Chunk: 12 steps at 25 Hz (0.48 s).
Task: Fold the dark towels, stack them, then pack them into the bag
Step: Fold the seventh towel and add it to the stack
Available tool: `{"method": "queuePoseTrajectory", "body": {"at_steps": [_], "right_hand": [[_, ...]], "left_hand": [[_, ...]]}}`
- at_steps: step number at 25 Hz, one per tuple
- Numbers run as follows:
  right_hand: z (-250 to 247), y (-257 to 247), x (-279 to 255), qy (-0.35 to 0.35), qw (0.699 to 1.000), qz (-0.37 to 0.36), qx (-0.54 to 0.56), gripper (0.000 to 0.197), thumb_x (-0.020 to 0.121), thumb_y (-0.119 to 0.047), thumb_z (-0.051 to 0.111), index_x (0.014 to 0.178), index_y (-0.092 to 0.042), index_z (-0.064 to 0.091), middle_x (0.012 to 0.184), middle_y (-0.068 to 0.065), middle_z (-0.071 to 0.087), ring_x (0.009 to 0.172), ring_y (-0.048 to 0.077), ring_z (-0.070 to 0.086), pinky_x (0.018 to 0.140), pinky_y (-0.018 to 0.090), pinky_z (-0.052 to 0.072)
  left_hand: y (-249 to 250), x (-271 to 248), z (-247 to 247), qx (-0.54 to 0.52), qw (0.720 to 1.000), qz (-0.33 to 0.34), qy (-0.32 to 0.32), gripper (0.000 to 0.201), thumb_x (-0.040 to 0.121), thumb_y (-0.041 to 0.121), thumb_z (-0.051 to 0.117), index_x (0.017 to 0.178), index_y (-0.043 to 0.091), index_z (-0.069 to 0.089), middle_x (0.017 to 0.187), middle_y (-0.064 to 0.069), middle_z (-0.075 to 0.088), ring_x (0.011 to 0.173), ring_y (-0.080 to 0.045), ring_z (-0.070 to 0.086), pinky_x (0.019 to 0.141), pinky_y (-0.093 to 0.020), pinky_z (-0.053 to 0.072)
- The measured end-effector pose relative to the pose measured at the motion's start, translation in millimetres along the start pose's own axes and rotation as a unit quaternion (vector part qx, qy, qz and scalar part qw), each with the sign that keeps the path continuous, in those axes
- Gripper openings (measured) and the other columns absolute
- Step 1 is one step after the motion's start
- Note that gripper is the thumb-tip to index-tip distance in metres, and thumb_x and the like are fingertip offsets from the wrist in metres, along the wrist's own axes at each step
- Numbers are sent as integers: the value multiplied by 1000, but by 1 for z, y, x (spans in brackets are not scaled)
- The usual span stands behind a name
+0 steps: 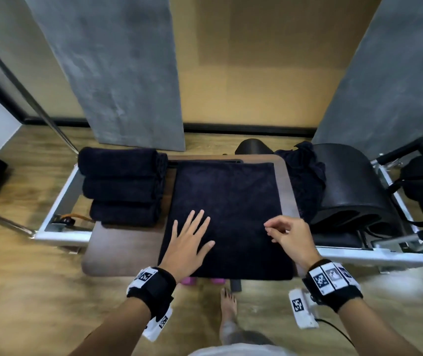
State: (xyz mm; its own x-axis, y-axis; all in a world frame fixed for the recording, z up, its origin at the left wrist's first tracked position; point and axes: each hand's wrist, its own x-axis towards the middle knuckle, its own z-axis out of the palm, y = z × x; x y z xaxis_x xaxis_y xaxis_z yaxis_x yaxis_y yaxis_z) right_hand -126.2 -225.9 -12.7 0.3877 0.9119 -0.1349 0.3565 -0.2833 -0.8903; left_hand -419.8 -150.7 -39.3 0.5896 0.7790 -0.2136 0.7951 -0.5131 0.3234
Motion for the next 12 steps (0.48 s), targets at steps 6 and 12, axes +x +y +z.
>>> {"method": "queuePoseTrajectory", "body": {"at_steps": [6, 12], "right_hand": [[12, 15, -77, -94, 967, -135, -192, 45, 84, -28, 87, 126, -27, 71, 145, -14, 57, 138, 0, 45, 117, 24, 36], [22, 33, -103, -114, 931, -158, -308, 56, 87, 9, 61, 132, -23, 55, 168, -10, 25, 158, 7, 15, 127, 29, 24]], "left_hand": [[-14, -71, 26, -40, 998, 40, 41, 85, 99, 69, 52, 166, 30, 17, 174, 15, -1, 162, -8, -11, 132, -43, -4], [-26, -100, 20, -152, 980, 21, 130, 42, 104, 14, 65, 146, 10, 62, 162, 7, 43, 154, -9, 36, 130, -31, 23]]}}
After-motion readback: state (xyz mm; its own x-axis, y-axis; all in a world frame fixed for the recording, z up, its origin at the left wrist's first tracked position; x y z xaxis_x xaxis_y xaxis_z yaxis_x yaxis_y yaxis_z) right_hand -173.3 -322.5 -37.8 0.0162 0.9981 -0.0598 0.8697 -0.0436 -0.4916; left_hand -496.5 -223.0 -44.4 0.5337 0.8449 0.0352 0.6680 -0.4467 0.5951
